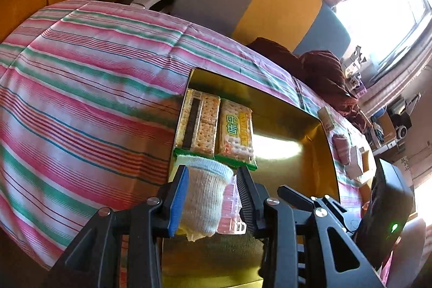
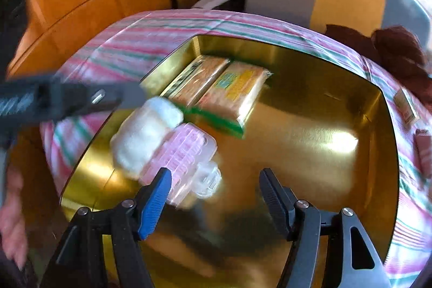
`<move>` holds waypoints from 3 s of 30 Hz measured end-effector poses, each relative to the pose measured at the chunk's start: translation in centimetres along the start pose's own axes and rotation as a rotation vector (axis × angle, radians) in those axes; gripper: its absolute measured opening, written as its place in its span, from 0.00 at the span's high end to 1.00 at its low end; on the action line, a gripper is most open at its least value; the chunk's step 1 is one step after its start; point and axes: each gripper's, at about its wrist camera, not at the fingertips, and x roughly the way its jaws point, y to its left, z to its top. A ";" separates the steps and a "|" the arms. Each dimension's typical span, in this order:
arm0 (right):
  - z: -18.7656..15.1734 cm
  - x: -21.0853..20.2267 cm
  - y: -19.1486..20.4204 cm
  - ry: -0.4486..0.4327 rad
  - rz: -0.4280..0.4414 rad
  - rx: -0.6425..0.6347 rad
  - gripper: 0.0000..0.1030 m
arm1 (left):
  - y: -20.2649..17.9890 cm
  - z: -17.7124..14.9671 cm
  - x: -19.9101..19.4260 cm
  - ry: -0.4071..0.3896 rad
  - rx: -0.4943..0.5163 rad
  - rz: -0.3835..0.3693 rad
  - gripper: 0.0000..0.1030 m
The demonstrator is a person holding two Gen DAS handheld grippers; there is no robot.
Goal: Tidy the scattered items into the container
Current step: 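Open the right tool to drop the roller while the left tool lowers the sock into the tray, then move both open tools toward the orange snack bag, then grasp the orange snack bag with the right tool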
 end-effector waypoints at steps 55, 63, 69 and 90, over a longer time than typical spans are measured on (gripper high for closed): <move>-24.9 -24.0 -34.4 -0.456 -0.805 0.751 0.08 | -40.1 -14.3 17.6 0.353 0.542 -0.431 0.52; -23.4 -22.7 -37.6 -0.221 -0.903 0.656 0.02 | -45.8 -15.5 20.9 0.436 0.548 -0.524 0.52; -23.9 -20.2 -39.3 -0.084 -0.788 0.628 0.20 | -48.7 -16.8 23.6 0.533 0.556 -0.593 0.52; -24.5 -19.5 -32.1 -0.282 -0.534 0.534 0.53 | -42.0 -15.3 22.2 0.560 0.418 -0.619 0.52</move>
